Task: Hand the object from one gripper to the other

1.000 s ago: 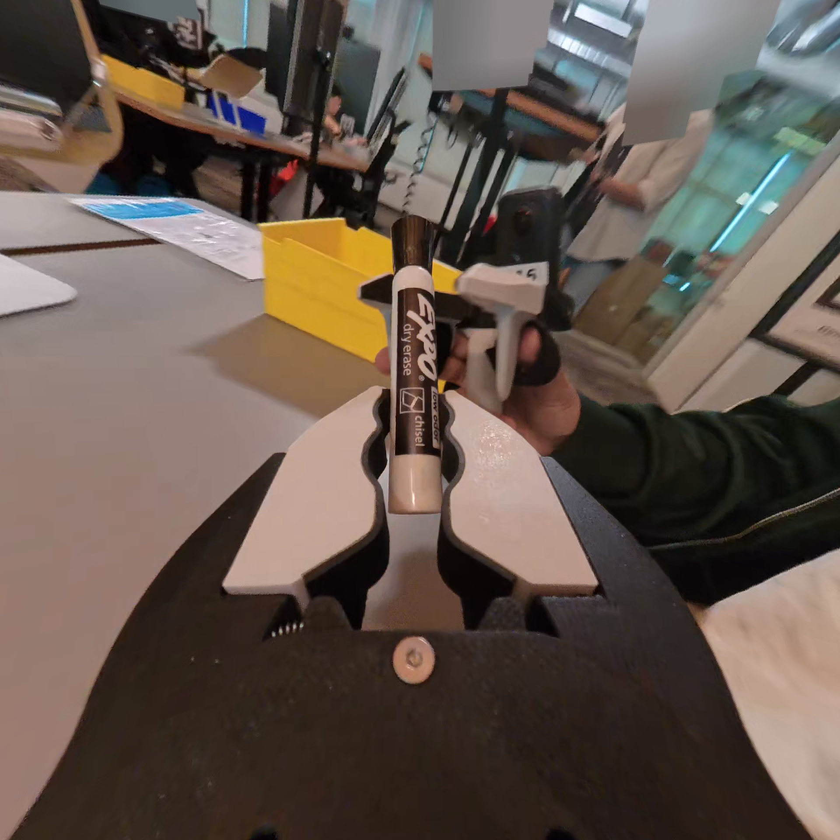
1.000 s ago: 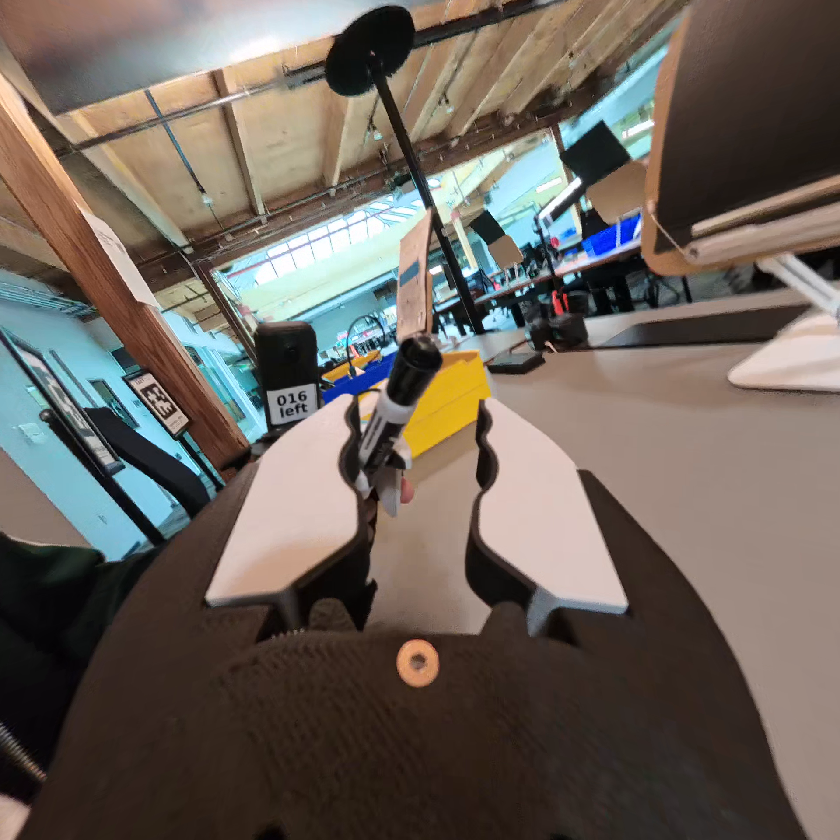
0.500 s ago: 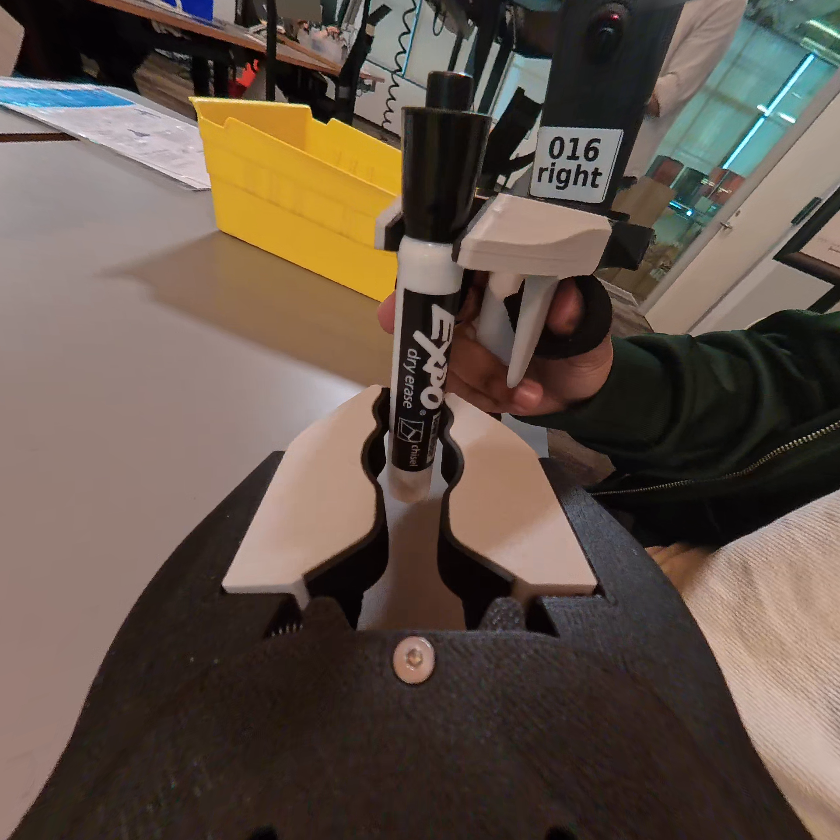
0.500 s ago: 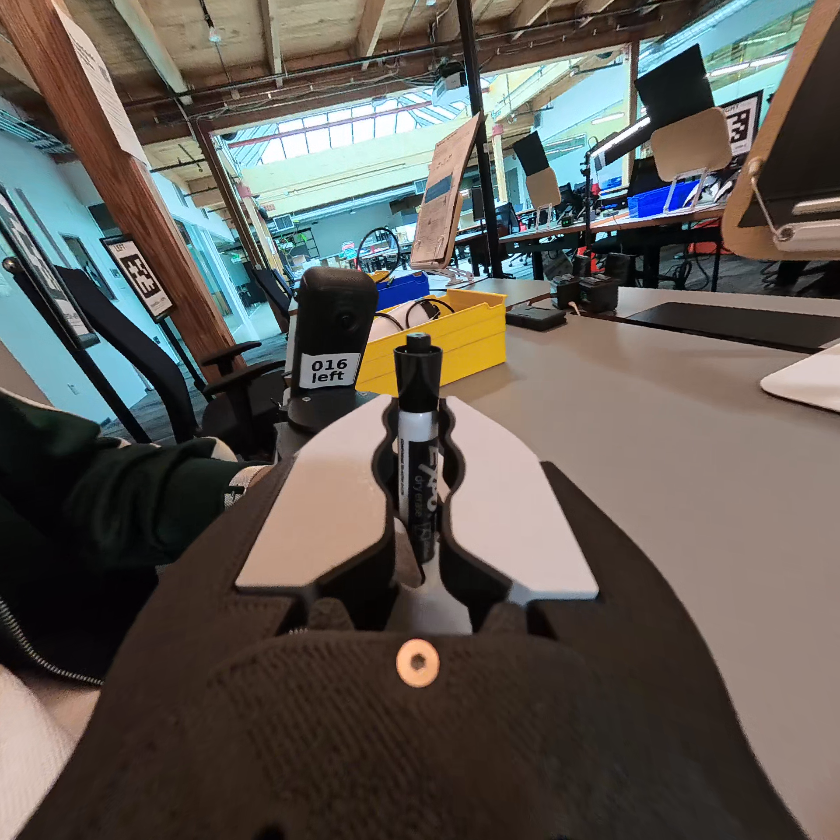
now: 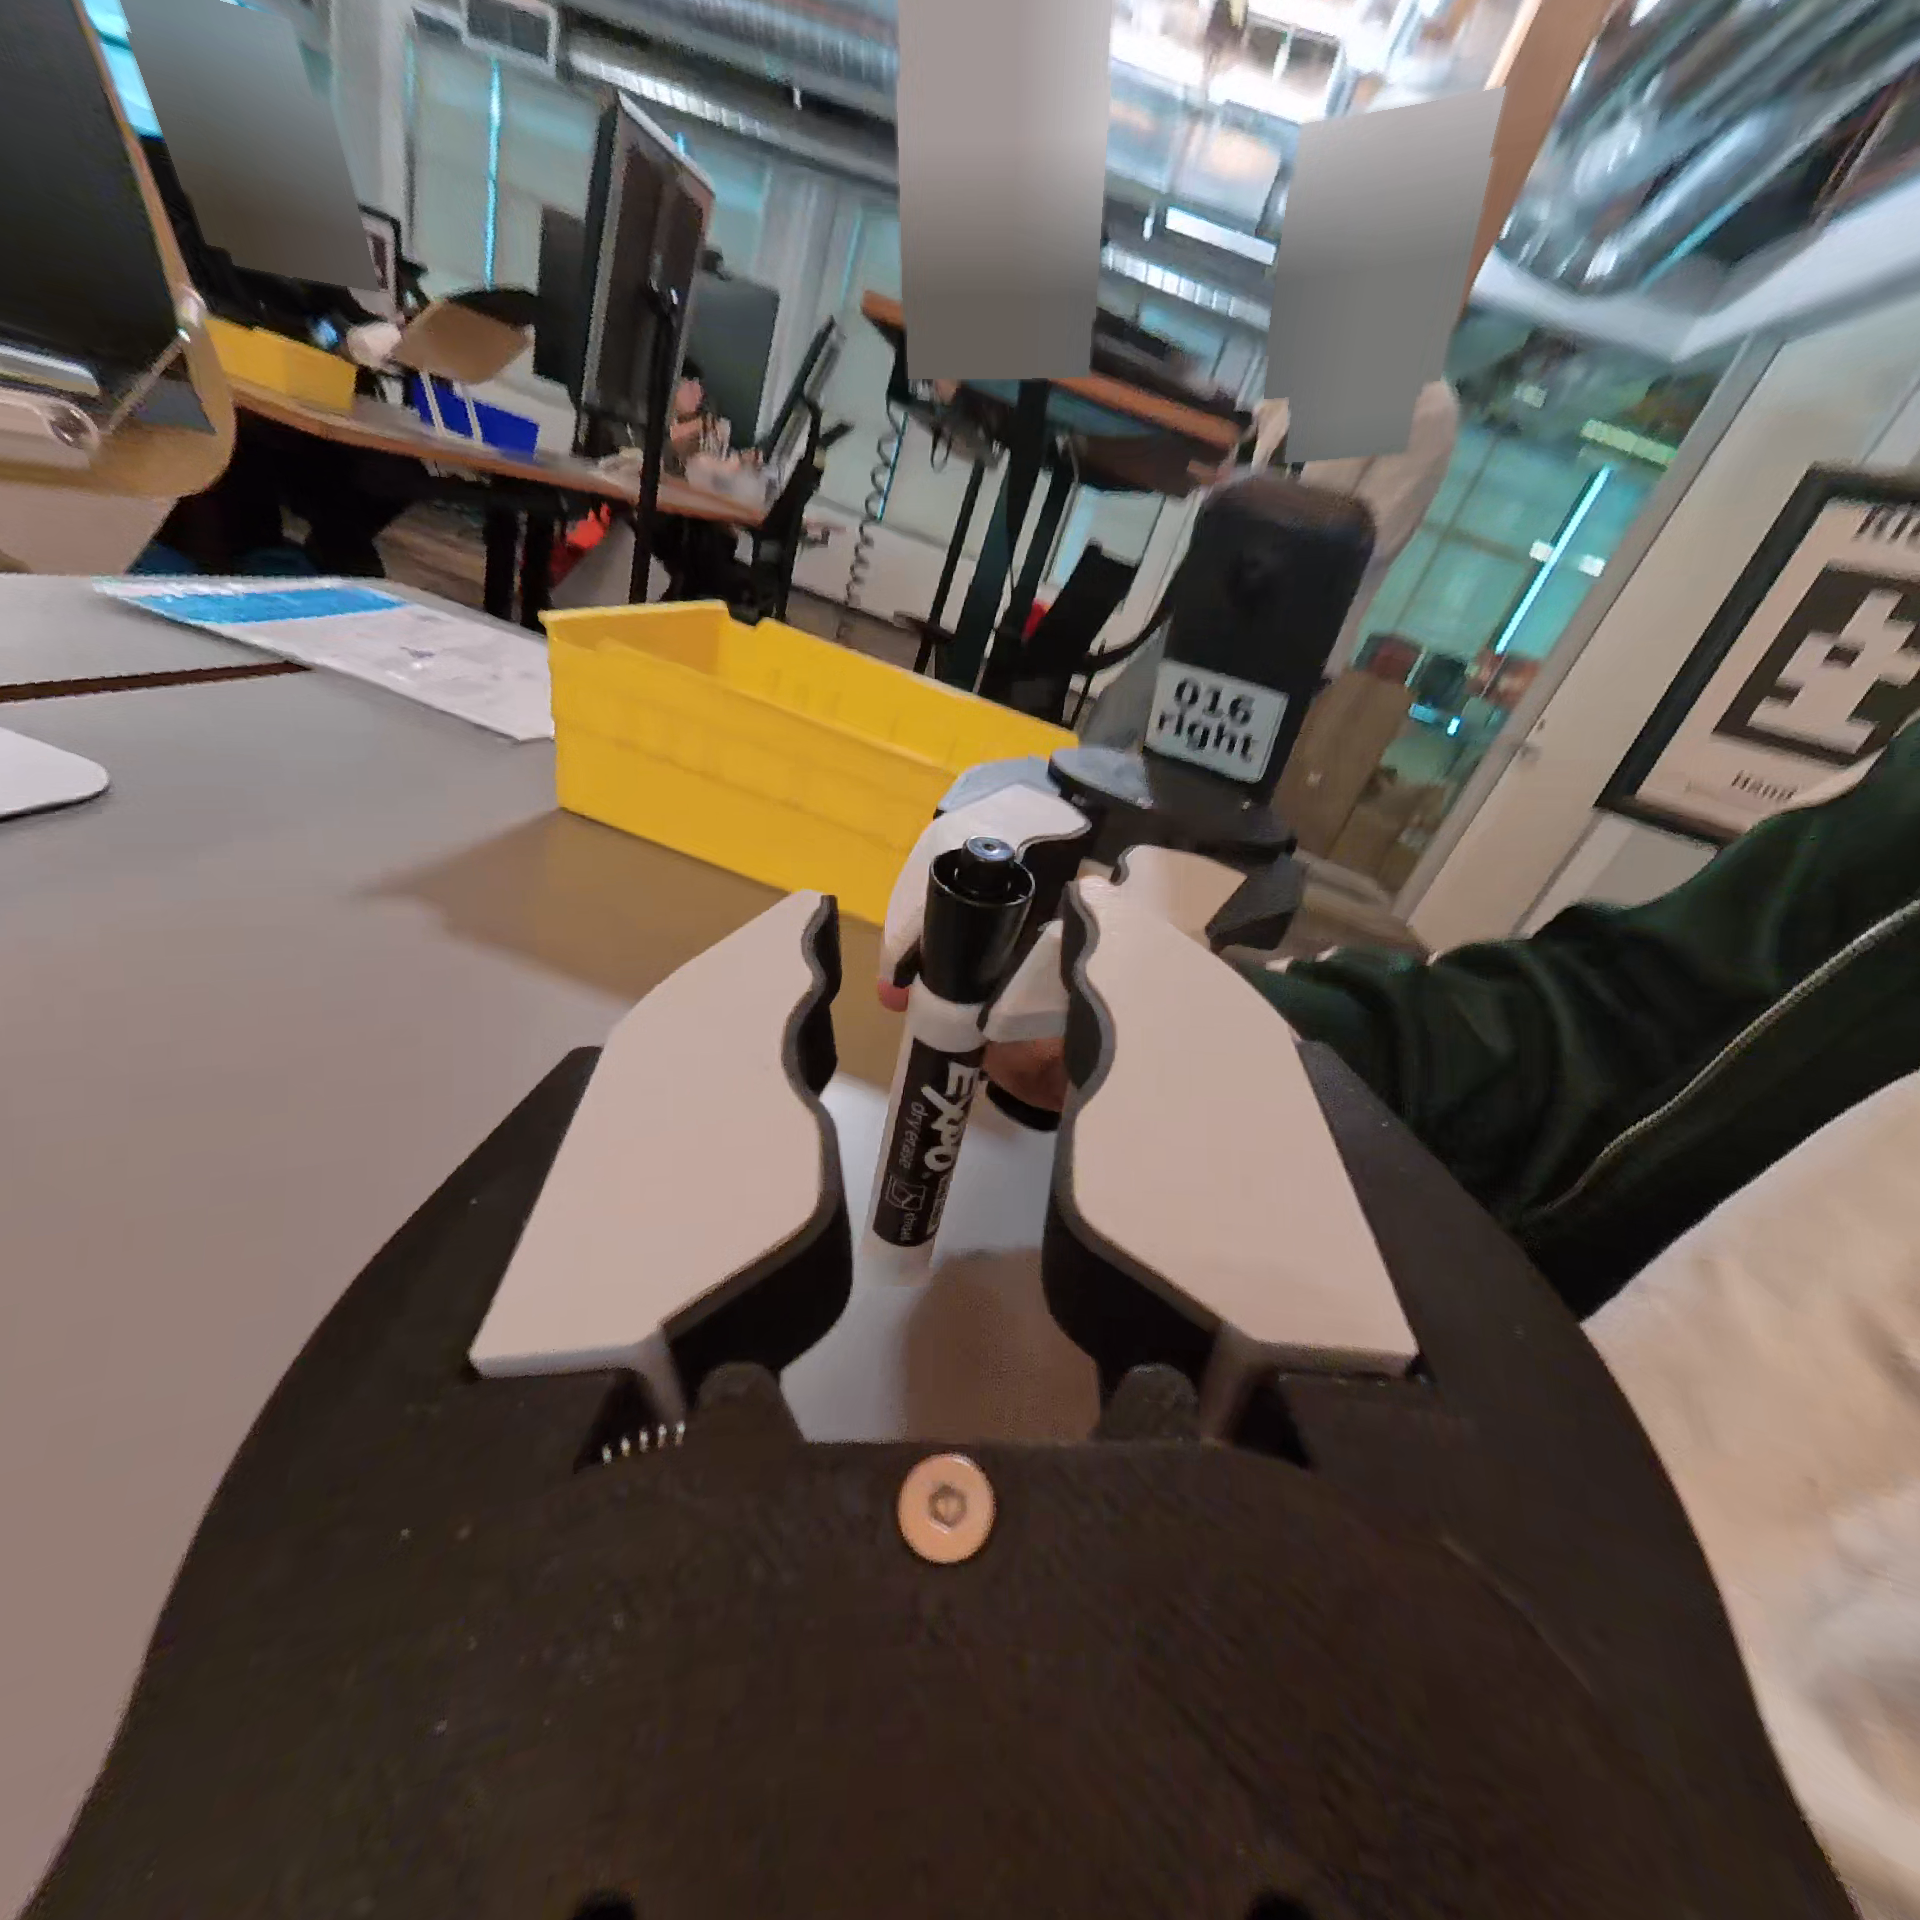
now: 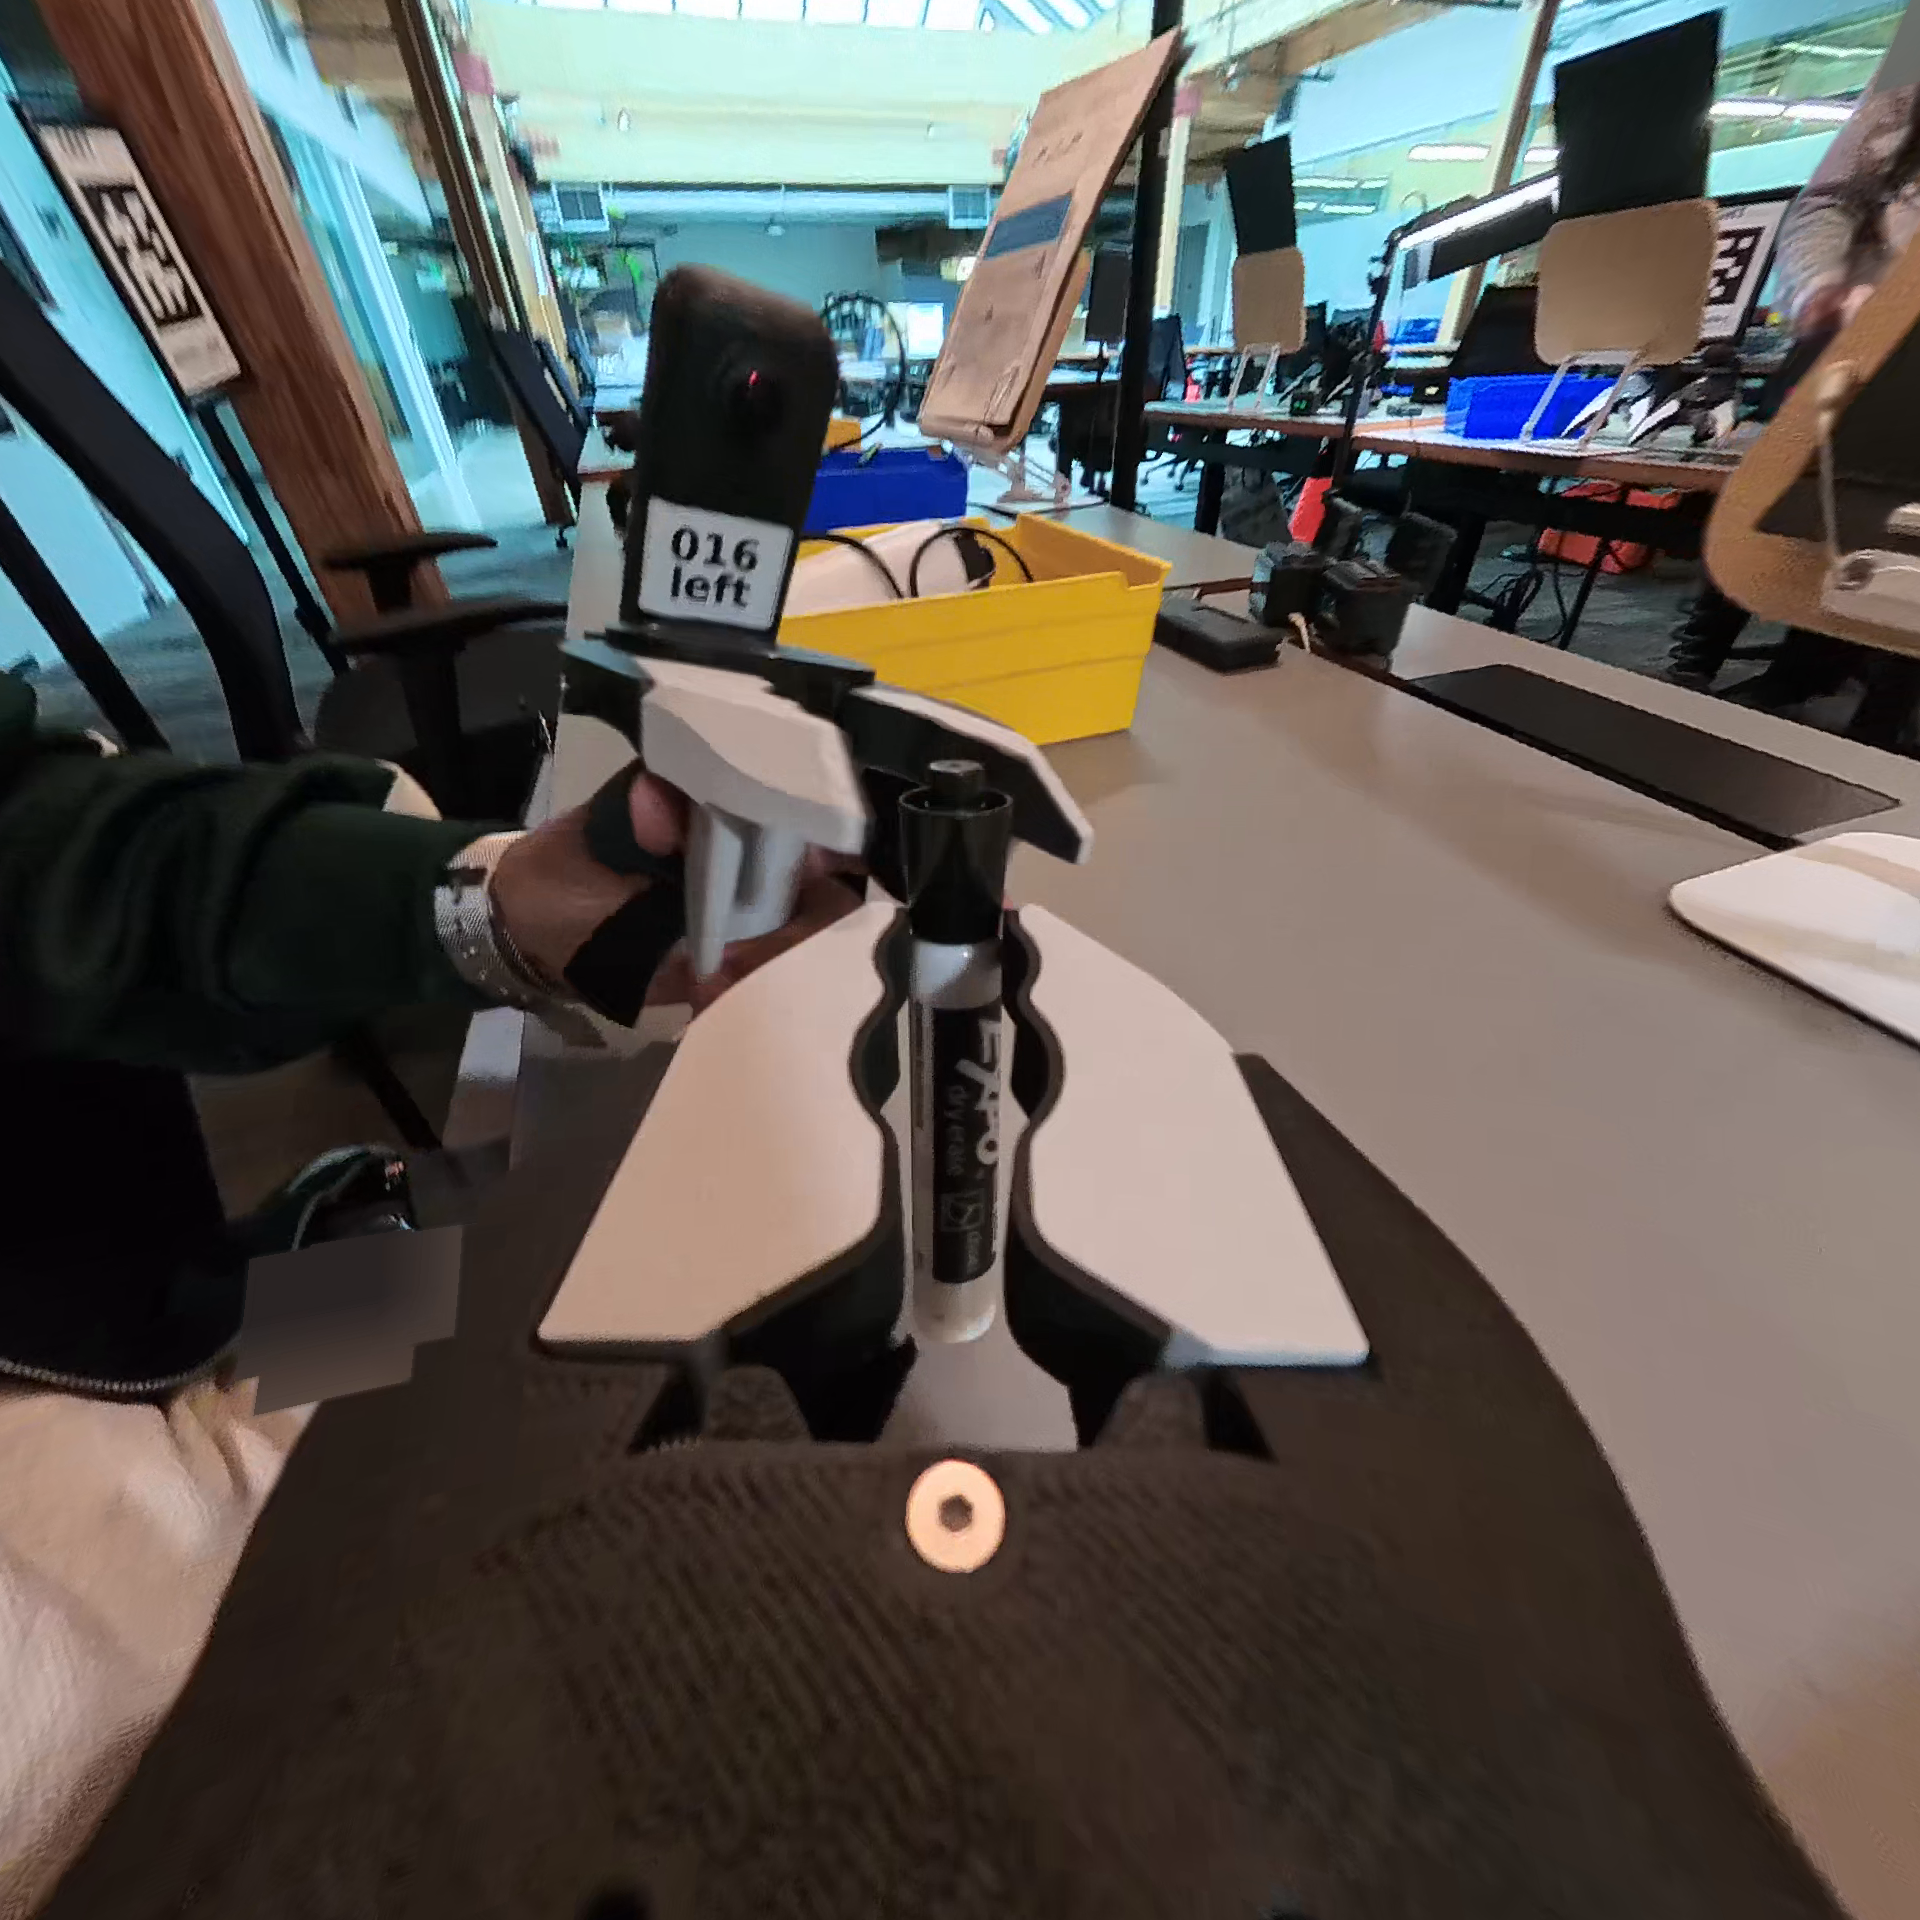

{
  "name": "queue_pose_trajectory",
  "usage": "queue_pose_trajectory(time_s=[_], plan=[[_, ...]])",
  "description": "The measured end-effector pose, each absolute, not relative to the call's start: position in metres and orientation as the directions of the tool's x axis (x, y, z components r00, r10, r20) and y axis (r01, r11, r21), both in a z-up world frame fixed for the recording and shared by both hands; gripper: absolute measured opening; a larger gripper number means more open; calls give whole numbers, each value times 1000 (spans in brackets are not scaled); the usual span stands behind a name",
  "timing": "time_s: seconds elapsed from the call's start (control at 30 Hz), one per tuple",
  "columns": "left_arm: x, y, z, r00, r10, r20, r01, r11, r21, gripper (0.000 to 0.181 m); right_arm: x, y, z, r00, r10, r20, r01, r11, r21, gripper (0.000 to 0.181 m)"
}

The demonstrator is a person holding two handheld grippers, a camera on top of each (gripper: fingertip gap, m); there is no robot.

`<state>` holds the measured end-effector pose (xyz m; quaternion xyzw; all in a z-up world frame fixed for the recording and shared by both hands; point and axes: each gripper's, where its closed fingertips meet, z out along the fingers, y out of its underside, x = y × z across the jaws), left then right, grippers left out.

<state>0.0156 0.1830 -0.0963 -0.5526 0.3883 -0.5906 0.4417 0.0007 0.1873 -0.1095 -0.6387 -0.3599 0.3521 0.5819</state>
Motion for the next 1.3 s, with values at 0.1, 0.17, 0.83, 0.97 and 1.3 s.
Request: queue_pose_trajectory(time_s=[0.1, 0.17, 0.83, 0.97, 1.3], plan=[[20, 177, -104, 10, -969, 247, 21, -247, -969, 25, -6, 185, -115, 494, 869, 4, 98, -52, -994, 18], [20, 177, -102, 47, -981, 190, 9, -189, -982, 23, -6, 184, -114, 489, 873, 0, 84, -47, -995, 18], [-8, 191, -55, 163, -982, 99, -99, -116, -988, 24, -29, 187, -150, 467, 882, 59, 203, -42, -978, 52], [-4, 184, -50, 150, -985, 86, -105, -103, -989, 23, -29, 180, -139, 422, 907, -5, 117, -60, -991, 26], [-1, 180, -40, 142, -986, 91, -39, -97, -995, 29, -30, 174, -122, 361, 926, -108, -11, -112, -994, 20]])
